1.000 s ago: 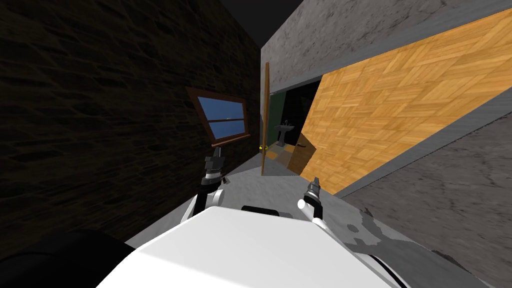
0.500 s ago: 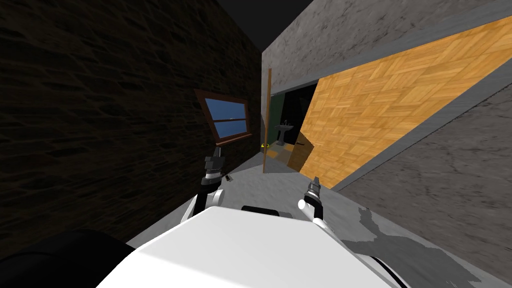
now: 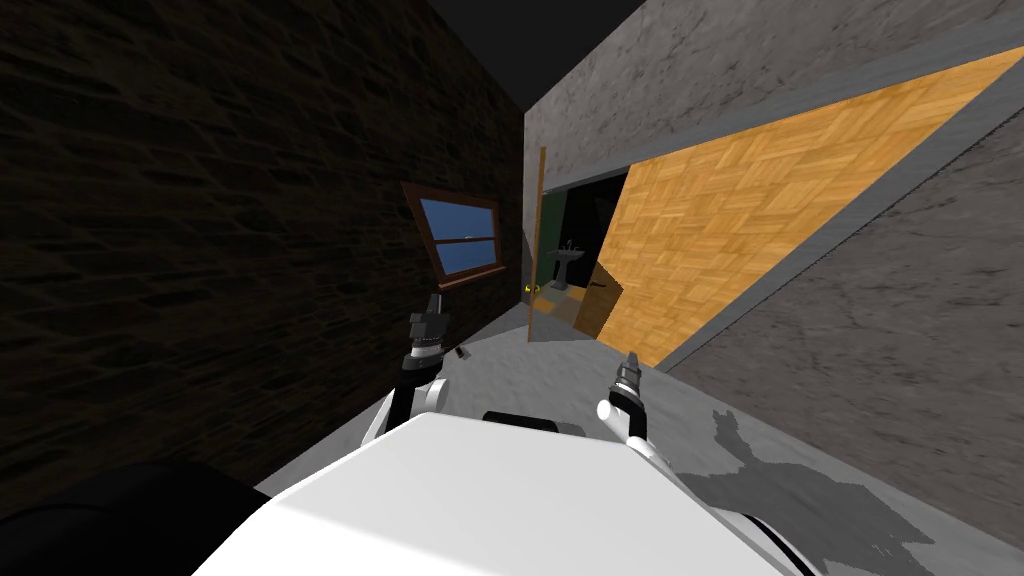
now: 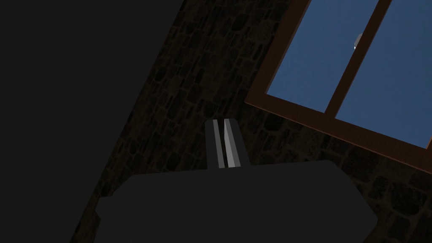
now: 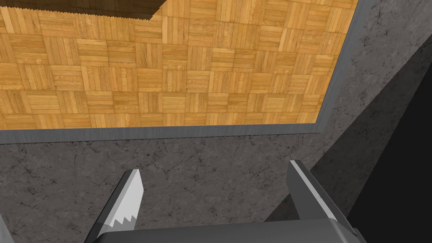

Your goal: Pull the door open

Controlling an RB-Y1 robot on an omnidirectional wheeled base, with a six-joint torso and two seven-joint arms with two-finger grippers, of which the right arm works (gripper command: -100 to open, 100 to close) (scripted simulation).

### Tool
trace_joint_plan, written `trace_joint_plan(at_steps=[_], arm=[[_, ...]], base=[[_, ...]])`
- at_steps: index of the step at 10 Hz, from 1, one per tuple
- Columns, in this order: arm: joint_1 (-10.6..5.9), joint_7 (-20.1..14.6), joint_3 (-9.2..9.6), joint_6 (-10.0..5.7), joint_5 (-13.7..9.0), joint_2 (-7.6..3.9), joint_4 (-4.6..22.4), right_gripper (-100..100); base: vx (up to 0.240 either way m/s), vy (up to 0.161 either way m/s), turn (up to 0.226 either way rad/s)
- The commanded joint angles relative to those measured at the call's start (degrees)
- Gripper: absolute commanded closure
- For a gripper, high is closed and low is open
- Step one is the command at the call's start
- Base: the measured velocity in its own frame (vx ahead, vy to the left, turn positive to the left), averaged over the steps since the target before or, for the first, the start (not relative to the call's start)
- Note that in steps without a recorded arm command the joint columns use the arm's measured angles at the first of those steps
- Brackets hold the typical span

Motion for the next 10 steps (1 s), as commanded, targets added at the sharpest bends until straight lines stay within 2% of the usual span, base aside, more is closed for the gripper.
trace_joint_plan(at_steps=[1, 6, 10], arm=[[0.16, 0.00, -0.75, -0.19, 1.60, 0.17, -0.24, -100], [0.37, -0.93, -2.95, -1.20, 6.68, 0.79, 0.07, -100], [0.60, -2.09, -4.70, -2.08, 10.77, 1.49, 0.43, -100]], base=[[-0.137, 0.116, -0.048], [-0.075, 0.076, -0.047], [0.022, 0.021, -0.057]])
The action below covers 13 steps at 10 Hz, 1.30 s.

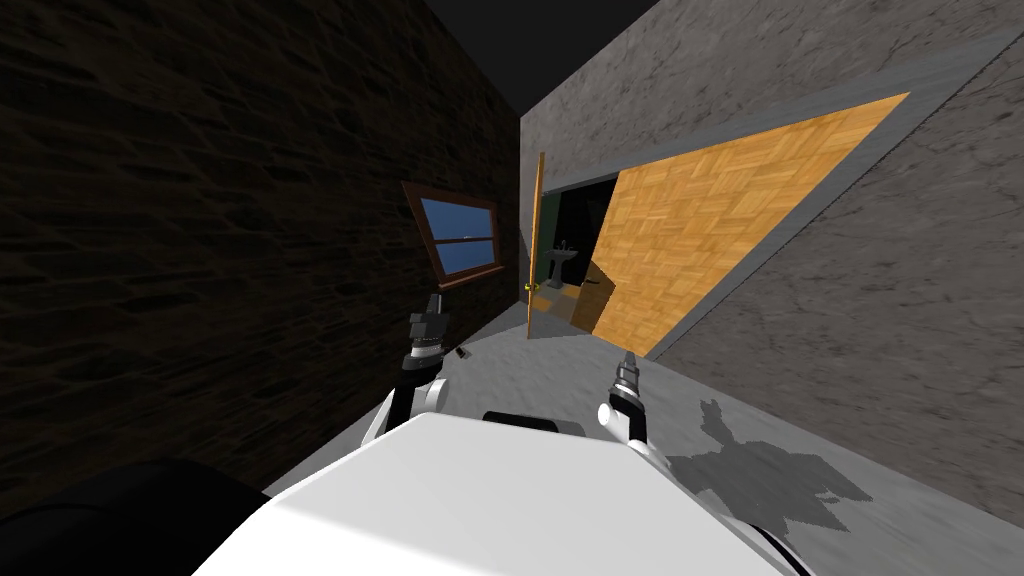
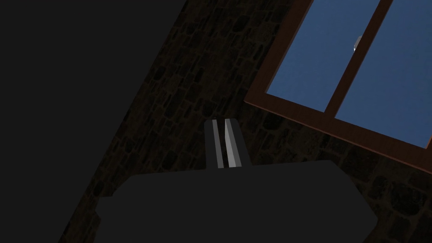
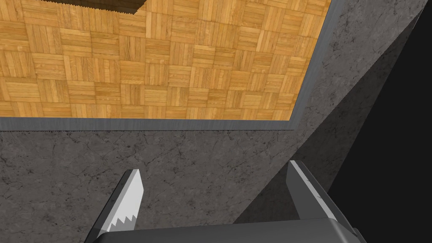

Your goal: Pull the door open

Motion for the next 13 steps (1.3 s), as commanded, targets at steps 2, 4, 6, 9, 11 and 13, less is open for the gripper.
trace_joint_plan(at_steps=[2, 4, 6, 9, 11, 13], arm=[[0.32, -0.78, -1.17, -0.48, 2.69, 0.56, -0.06, -100], [0.47, -1.58, -2.02, -0.95, 4.72, 1.04, 0.17, -100], [0.63, -2.37, -2.87, -1.42, 6.74, 1.51, 0.41, -100], [0.84, -3.43, -3.76, -1.94, 8.90, 2.14, 0.71, -100], [0.99, -4.21, -4.40, -2.33, 10.48, 2.60, 0.93, -100], [1.13, -4.91, -4.96, -2.66, 11.84, 3.02, 1.13, -100]], base=[[0.070, 0.010, -0.067], [0.151, -0.020, -0.061], [0.155, -0.031, -0.055], [0.179, -0.069, -0.046], [0.175, -0.042, -0.050], [0.194, -0.073, -0.039]])
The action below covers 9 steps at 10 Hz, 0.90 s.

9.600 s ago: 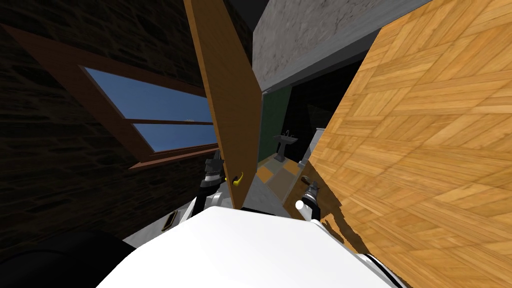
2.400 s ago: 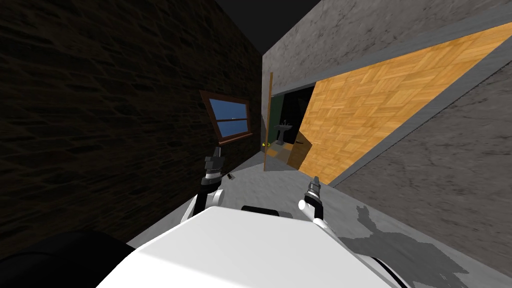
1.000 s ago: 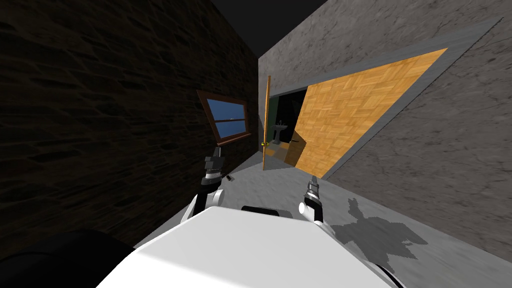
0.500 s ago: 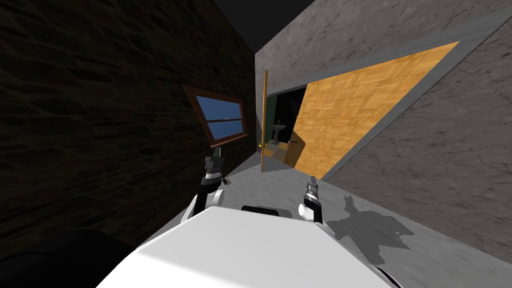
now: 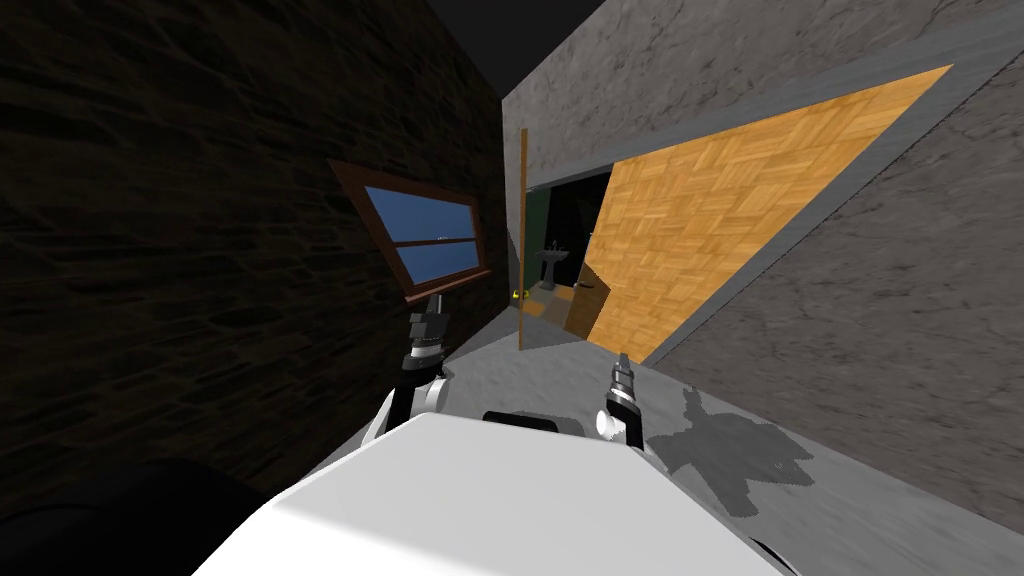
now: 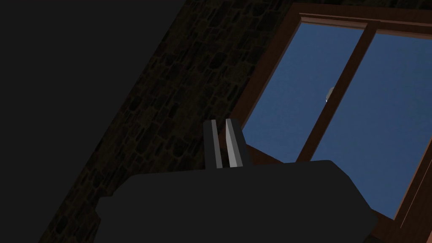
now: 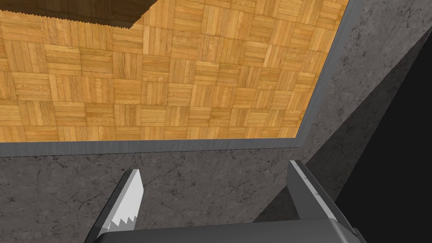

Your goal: Pull the door open

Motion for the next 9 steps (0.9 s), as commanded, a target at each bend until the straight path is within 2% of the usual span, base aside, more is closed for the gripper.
trace_joint_plan(at_steps=[1, 9], arm=[[0.17, -0.49, -0.35, -0.17, 0.85, 0.30, -0.01, -100], [0.61, -2.86, -1.94, -1.22, 4.78, 1.76, 0.64, -100]], base=[[0.161, -0.057, -0.023], [0.187, -0.071, -0.028]])
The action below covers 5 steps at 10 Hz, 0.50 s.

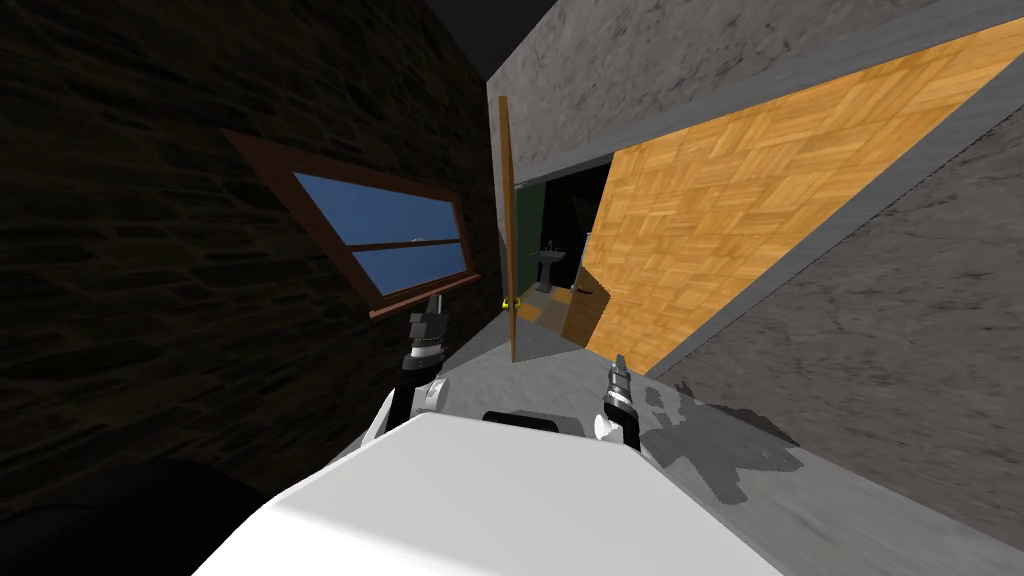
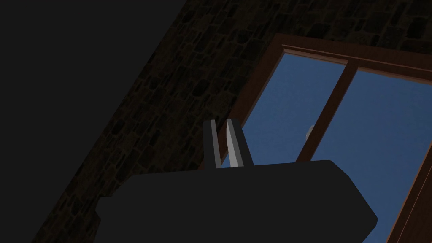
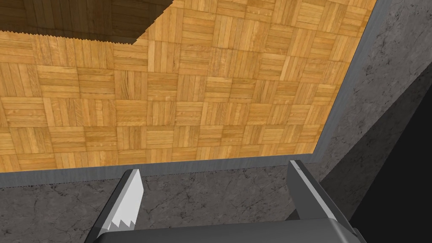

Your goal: Pull the door open

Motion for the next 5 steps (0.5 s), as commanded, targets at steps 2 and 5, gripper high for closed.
trace_joint_plan(at_steps=[2, 5], arm=[[0.24, -0.64, -0.39, -0.15, 0.97, 0.46, -0.05, -100], [0.37, -1.36, -0.80, -0.44, 2.02, 0.95, 0.14, -100]], base=[[0.168, -0.083, -0.017], [0.168, -0.065, -0.019]])
